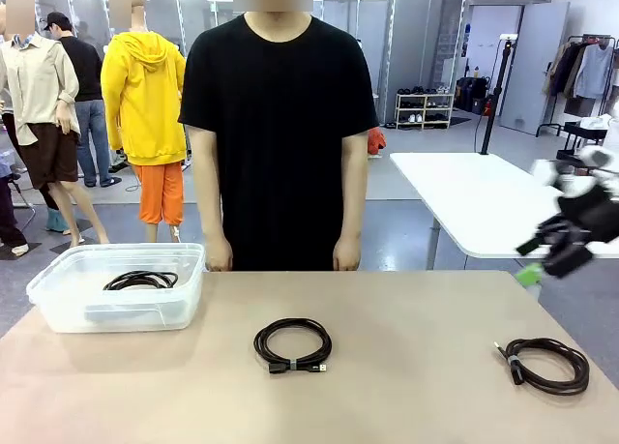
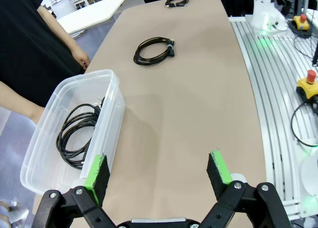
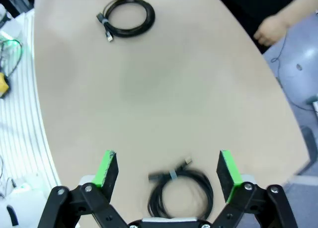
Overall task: Organize and store the cables.
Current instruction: Place the USB Extension Cable into the Organizing box.
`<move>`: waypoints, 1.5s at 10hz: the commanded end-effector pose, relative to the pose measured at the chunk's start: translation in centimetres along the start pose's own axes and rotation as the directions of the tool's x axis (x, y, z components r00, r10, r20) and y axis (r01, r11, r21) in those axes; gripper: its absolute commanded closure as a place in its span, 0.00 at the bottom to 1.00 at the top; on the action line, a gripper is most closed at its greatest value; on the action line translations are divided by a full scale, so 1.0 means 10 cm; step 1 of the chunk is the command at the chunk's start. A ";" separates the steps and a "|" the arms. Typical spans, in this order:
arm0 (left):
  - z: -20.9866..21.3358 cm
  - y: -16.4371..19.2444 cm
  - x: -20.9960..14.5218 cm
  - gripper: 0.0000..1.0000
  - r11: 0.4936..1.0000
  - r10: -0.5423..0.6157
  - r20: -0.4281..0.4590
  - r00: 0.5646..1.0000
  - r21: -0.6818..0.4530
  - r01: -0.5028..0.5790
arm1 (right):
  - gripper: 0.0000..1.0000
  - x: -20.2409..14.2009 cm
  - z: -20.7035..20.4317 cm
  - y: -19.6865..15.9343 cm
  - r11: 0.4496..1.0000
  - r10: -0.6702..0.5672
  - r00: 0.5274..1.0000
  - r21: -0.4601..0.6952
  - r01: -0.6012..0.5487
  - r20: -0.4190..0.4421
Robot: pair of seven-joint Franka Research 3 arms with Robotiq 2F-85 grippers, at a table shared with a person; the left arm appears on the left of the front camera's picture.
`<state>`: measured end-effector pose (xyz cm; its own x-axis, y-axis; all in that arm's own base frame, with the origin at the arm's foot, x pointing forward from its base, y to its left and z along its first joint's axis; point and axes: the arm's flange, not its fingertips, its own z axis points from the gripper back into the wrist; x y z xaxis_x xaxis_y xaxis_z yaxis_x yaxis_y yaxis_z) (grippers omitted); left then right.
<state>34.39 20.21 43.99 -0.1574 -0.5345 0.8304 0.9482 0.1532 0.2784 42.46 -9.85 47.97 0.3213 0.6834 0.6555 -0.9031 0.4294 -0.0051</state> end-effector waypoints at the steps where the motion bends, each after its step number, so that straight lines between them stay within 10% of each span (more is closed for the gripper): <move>1: -0.01 -0.01 0.03 0.00 1.000 -0.014 0.021 1.000 0.011 0.014 | 0.00 -0.52 0.34 -0.12 1.000 -0.003 0.994 0.013 0.001 0.106; 7: -0.01 -0.01 0.03 0.00 1.000 -0.014 0.021 1.000 0.011 0.014 | 0.00 -1.58 0.80 -0.30 0.995 0.021 0.960 0.085 -0.047 0.280; 11: -0.72 0.06 0.47 0.00 0.994 -0.001 -0.071 0.998 -0.113 -0.007 | 0.00 -1.49 0.77 -0.18 0.995 0.002 0.968 0.097 -0.027 0.253; 15: -1.83 0.03 1.28 0.00 0.987 -0.092 -0.403 0.911 -0.161 0.029 | 0.00 -1.49 0.77 -0.18 0.995 0.002 0.968 0.097 -0.027 0.253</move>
<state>37.77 0.80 45.59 -0.1366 -0.7657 0.6285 0.9724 0.0175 0.2327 37.59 -25.73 44.05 0.2332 0.5261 0.8178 -0.9370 0.3465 0.0443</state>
